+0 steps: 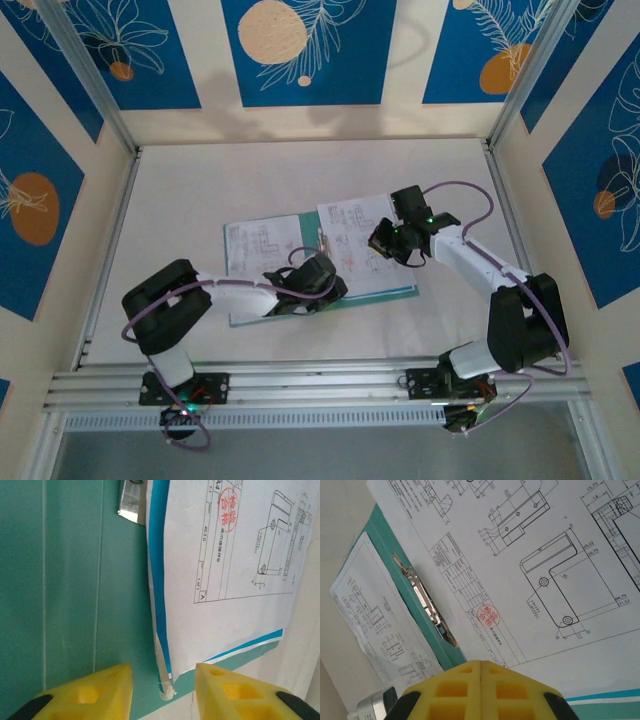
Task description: Put the files into the folder
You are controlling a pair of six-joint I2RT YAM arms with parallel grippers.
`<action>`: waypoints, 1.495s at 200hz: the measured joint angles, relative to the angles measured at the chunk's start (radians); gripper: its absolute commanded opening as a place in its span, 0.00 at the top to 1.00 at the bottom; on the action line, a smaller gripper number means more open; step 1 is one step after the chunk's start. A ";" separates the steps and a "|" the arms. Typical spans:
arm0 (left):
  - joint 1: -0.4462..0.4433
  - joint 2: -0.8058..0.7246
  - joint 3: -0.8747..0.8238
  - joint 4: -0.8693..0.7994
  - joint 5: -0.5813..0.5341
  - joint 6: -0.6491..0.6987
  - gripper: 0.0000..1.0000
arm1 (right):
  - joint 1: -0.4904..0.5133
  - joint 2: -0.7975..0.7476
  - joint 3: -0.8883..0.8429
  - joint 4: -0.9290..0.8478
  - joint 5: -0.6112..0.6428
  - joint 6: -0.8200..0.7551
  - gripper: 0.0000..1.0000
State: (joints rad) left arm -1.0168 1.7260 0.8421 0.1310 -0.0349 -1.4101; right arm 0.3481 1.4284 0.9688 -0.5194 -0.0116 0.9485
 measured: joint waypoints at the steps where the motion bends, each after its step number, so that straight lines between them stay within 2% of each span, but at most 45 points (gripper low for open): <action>1: 0.000 0.001 0.001 0.000 0.000 0.001 0.67 | 0.000 0.000 0.000 0.000 0.000 0.000 0.98; 51: 0.000 0.052 0.022 0.019 0.000 -0.007 0.72 | -0.003 -0.004 -0.003 -0.001 0.000 0.000 0.98; 106: 0.000 0.052 0.024 0.027 -0.003 -0.025 0.81 | -0.005 -0.027 -0.008 0.000 0.000 0.000 0.98; 219: 0.001 0.069 0.034 0.034 -0.004 -0.032 0.93 | -0.006 -0.032 -0.021 -0.001 0.000 0.000 0.98; 299: 0.001 0.069 -0.003 0.112 -0.003 -0.100 1.00 | -0.008 -0.038 -0.022 -0.002 0.000 -0.001 0.98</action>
State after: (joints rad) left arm -1.0157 1.7954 0.8387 0.2432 -0.0380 -1.5105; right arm 0.3397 1.3907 0.9470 -0.5217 -0.0113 0.9478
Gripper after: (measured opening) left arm 0.042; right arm 0.065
